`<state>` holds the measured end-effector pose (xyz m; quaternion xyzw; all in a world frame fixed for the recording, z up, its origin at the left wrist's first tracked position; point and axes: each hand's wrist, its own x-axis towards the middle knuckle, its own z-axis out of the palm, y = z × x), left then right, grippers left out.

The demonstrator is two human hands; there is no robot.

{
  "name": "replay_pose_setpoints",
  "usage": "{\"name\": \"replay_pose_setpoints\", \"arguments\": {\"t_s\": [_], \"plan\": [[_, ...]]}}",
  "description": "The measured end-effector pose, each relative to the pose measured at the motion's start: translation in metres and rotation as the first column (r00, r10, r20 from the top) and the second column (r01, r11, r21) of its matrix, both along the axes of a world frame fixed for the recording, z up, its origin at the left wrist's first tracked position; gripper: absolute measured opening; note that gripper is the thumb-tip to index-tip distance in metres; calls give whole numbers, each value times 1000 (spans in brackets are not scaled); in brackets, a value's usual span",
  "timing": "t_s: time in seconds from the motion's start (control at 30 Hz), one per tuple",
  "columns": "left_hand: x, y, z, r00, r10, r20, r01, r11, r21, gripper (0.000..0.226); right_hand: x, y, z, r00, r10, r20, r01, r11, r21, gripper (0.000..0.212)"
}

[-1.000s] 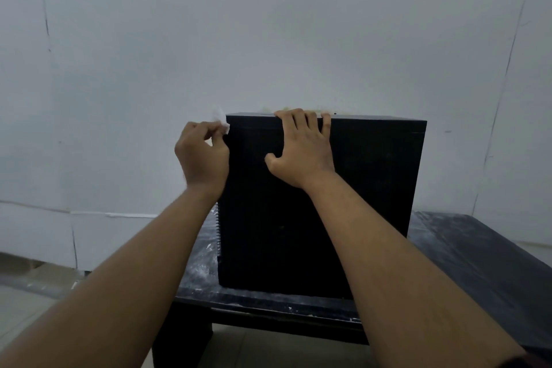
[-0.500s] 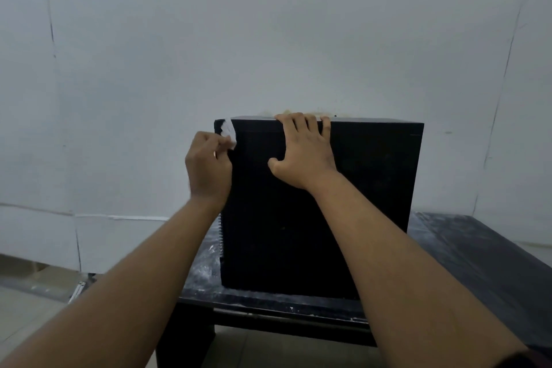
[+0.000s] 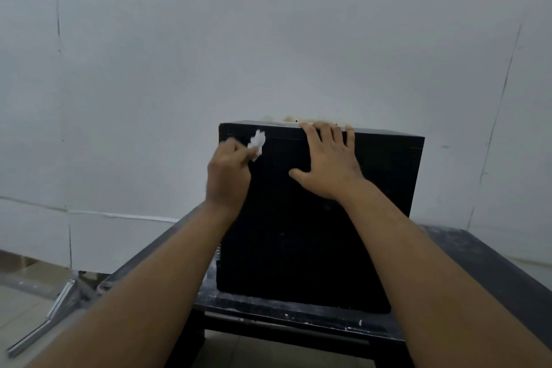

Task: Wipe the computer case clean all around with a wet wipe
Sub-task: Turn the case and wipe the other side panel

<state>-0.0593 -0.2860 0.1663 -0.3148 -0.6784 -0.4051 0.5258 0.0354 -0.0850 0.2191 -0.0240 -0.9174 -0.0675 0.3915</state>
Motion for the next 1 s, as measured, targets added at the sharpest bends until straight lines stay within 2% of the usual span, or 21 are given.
{"name": "replay_pose_setpoints", "arguments": {"t_s": [0.13,0.3,0.4,0.5,0.6,0.83,1.0], "plan": [[5,-1,-21,998,-11,62,9,1000,29,16,-1,-1,-2,1000,15,-22,-15,1000,-18,104],[4,13,44,996,-34,85,20,986,163,10,0,1,-1,1000,16,-7,-16,1000,-20,104],[5,14,47,997,-31,65,22,992,127,11,0,2,-1,1000,20,-12,-20,1000,-11,103],[7,9,9,999,-7,31,5,998,60,12,1,3,-1,999,37,-12,-37,999,-18,102],[11,6,-16,998,-20,58,19,1000,20,13,0,3,-1,999,47,-12,-47,998,-29,103],[10,21,48,994,-67,81,61,996,72,17,12,22,13,995,66,76,-70,997,42,99],[13,14,0,998,-41,43,41,999,-17,17,25,33,5,999,33,5,-34,999,32,95]]}}
